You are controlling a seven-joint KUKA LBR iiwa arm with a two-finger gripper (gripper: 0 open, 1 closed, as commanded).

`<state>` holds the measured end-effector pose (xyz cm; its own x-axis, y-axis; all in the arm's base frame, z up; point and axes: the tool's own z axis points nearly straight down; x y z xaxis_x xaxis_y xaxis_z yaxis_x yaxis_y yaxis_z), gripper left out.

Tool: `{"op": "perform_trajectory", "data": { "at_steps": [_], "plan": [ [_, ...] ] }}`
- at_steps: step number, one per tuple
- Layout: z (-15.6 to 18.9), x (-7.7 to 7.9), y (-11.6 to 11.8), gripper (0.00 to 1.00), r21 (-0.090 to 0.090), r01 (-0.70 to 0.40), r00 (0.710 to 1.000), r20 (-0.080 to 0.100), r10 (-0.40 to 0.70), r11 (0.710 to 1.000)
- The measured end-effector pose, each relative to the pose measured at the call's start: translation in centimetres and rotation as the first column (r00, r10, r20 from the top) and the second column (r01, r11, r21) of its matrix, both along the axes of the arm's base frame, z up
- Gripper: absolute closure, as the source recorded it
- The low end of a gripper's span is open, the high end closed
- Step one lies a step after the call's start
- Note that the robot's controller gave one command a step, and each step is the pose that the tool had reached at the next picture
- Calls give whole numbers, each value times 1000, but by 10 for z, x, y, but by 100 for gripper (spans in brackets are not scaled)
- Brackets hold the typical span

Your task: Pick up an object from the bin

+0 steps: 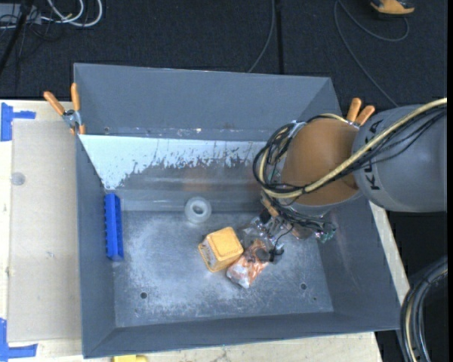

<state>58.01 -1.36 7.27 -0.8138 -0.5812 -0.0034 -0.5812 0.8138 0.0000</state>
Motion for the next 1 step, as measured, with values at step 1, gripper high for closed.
{"op": "perform_trajectory", "data": {
  "at_steps": [1],
  "plan": [
    [2, -17, -21, 100, 3, -43, 999, 8, 43, 999]
  ]
}}
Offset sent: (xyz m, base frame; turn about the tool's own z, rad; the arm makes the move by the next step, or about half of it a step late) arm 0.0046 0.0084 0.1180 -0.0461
